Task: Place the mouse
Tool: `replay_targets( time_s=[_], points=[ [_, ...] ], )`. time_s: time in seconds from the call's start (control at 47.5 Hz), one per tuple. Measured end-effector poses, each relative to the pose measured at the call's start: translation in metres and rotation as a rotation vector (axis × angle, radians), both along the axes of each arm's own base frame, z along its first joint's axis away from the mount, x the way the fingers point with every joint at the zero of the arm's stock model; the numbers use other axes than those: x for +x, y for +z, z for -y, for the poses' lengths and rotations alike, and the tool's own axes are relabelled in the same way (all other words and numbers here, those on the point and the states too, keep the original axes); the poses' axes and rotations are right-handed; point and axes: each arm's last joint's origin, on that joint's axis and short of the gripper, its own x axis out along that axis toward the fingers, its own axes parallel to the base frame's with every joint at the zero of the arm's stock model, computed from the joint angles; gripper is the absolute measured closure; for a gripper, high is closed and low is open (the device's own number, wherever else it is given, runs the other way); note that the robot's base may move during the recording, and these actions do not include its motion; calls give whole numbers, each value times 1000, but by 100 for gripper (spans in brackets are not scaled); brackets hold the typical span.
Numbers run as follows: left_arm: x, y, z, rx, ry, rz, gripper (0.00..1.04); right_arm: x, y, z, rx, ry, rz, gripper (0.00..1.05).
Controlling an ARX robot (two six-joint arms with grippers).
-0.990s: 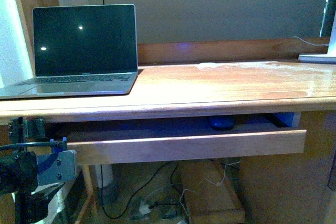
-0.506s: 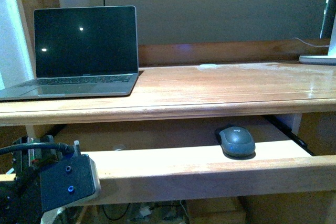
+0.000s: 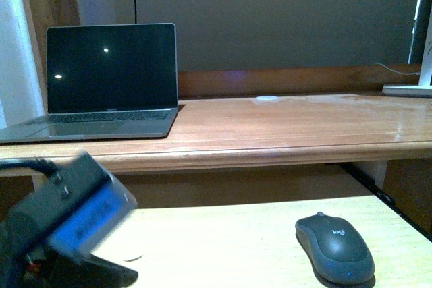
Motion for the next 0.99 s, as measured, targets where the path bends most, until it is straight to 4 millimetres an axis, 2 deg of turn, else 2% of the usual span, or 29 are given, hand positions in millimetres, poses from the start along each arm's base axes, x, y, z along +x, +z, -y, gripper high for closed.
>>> replay_targets(
  time_s=[0.147, 0.253, 0.463, 0.674, 0.8, 0.948, 0.99],
  points=[
    [-2, 31, -14, -168, 267, -18, 8, 0, 0, 0, 0, 0, 0, 7],
    [-10, 44, -24, -213, 398, 1, 8, 0, 0, 0, 0, 0, 0, 7],
    [-51, 58, -54, -216, 678, 85, 8, 0, 0, 0, 0, 0, 0, 7],
    [-104, 68, -68, -209, 806, 168, 8, 0, 0, 0, 0, 0, 0, 7],
    [-132, 69, -67, -206, 844, 207, 8, 0, 0, 0, 0, 0, 0, 7],
    [-141, 68, -62, -225, 848, 232, 8, 0, 0, 0, 0, 0, 0, 7],
    [-141, 63, -62, -240, 859, 295, 14, 0, 0, 0, 0, 0, 0, 7]
  ],
)
